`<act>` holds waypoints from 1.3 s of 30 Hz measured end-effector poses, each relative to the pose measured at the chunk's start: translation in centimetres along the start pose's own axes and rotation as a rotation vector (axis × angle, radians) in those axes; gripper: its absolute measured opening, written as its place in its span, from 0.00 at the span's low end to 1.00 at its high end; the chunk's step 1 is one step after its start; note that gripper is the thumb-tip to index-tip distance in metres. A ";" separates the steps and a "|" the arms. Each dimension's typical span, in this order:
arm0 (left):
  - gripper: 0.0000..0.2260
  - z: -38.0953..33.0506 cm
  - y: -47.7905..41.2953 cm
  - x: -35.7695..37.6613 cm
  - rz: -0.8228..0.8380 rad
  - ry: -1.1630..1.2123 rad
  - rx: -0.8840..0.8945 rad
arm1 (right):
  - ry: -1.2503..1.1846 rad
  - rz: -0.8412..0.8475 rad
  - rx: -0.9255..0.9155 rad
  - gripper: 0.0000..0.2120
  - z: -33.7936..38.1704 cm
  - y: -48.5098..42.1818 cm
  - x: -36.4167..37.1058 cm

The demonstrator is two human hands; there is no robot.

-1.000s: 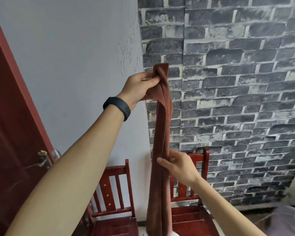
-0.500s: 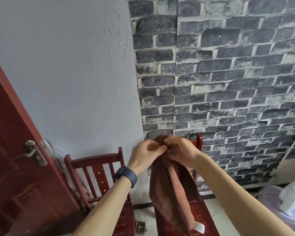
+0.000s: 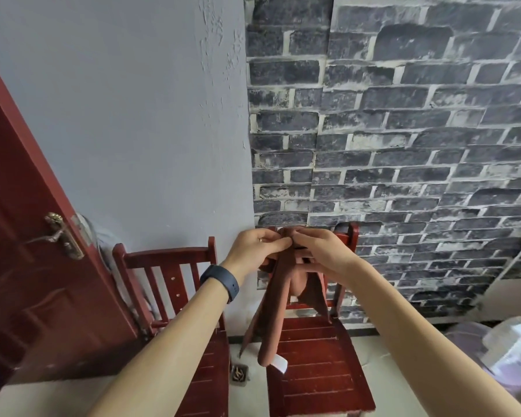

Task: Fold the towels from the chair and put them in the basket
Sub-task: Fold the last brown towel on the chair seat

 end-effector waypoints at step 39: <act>0.13 16.5 7.5 -25.5 -0.054 -0.550 -0.232 | 0.901 -0.361 -0.115 0.17 -8.6 -3.4 6.2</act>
Point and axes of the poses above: each hand's wrist, its own y-axis away from the middle knuckle, its own x-axis out of the palm, z = x × y, the point moved 3 cm from there along -y, towards the middle knuckle, and after that the axes turned 1 degree about -x, right-handed, at the moved point
